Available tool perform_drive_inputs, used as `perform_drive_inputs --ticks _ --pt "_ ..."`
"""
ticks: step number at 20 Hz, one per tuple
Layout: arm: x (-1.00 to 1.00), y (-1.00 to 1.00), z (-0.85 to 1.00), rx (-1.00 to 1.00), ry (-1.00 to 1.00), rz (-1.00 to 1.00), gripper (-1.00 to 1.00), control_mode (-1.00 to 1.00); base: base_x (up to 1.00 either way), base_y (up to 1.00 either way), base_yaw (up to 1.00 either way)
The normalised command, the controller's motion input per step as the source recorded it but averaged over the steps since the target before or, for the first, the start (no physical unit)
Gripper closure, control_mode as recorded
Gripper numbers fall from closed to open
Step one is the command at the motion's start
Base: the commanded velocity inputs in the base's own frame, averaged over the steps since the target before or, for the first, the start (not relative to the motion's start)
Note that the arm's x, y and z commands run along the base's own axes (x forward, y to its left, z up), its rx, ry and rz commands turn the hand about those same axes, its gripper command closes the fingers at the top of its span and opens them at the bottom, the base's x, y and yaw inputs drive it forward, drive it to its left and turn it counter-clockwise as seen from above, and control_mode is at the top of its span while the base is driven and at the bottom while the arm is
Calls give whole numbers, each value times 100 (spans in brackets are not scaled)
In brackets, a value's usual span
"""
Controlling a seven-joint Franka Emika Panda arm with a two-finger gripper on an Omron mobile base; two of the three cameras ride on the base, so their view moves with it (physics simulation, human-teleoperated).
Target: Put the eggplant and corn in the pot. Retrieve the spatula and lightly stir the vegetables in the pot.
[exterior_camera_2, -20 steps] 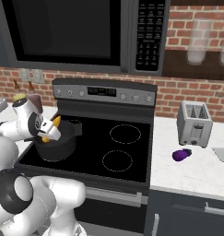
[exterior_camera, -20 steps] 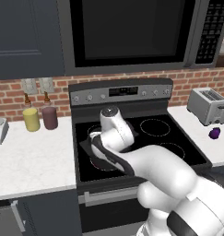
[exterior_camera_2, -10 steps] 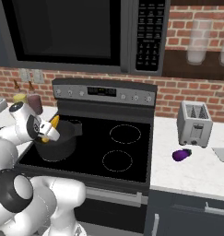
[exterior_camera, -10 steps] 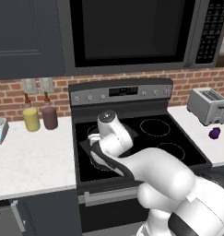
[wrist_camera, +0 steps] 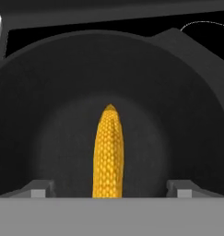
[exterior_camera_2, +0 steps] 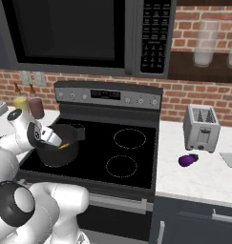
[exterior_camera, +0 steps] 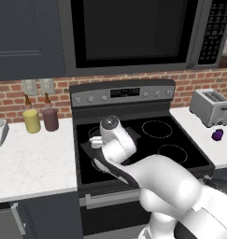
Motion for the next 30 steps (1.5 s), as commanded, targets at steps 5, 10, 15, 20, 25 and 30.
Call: perform_drive_inputs --ticks 5,10,15,20,25,30 --pt "-8 0 60 0 -2 0 -100 -100 0 0 0" --pt "-22 0 100 2 -12 0 -100 -100 0 0 0" --pt "-33 -36 100 0 -5 0 -100 -100 0 0 0" --pt "-36 -91 42 0 0 0 -100 -100 0 0 0" --pt "-25 -100 0 0 0 0 -100 -100 0 0 0" --pt "-4 -100 -17 1 0 0 -100 -100 0 0 0"
